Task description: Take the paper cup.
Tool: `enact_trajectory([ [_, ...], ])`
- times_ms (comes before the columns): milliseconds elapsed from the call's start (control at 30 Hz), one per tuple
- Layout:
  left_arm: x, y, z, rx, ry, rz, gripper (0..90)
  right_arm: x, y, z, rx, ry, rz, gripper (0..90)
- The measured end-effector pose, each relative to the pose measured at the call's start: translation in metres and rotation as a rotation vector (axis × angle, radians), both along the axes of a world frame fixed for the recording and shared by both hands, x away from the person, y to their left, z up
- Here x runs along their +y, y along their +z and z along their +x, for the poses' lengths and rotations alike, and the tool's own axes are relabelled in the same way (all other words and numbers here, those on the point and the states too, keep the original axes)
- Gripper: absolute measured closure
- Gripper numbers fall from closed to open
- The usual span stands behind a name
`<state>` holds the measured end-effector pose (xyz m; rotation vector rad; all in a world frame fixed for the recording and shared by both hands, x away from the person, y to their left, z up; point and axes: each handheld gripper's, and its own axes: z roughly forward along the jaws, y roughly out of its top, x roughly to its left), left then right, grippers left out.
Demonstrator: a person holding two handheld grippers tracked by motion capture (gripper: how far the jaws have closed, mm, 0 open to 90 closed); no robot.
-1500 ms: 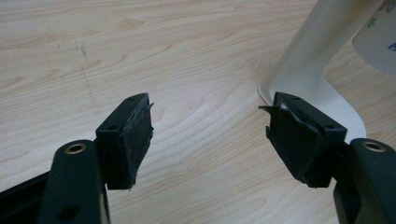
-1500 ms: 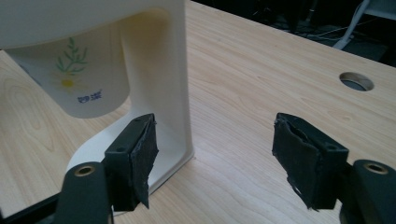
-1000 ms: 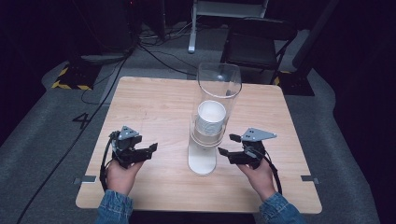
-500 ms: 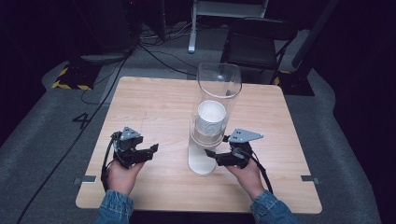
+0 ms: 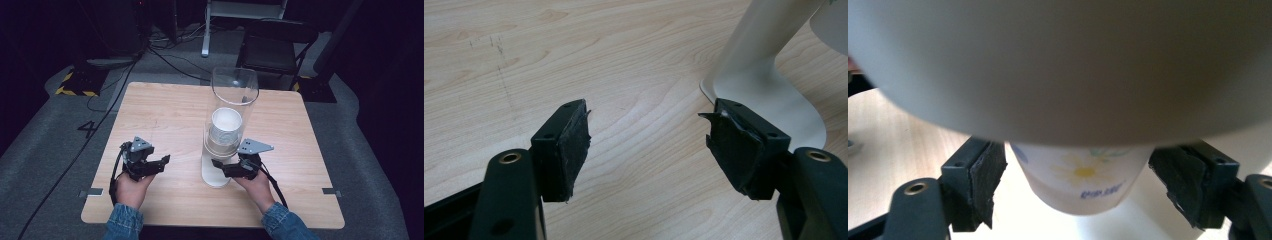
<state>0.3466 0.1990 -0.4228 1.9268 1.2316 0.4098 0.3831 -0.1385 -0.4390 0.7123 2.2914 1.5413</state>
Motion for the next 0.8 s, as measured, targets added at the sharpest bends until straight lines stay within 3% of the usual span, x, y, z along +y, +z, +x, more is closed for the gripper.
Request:
enact_trajectory([
  [300, 0.0006, -0.0008, -0.0001, 0.005, 0.0, -0.004, 32.9, 0.007, -0.0037, -0.0012, -0.043, -0.042, 0.04, 31.6],
  [400, 0.0011, -0.0009, -0.0003, 0.003, 0.002, -0.005, 32.9, 0.0089, -0.0045, -0.0027, -0.074, -0.055, 0.029, 32.7],
  [567, 0.002, -0.0011, -0.0003, 0.007, 0.002, -0.007, 32.9, 0.0078, -0.0036, -0.0018, -0.064, -0.044, 0.025, 34.1],
  [800, 0.0034, -0.0012, -0.0009, 0.004, 0.008, -0.023, 32.9, 0.0051, -0.003, 0.0004, -0.085, -0.031, -0.002, 34.4],
])
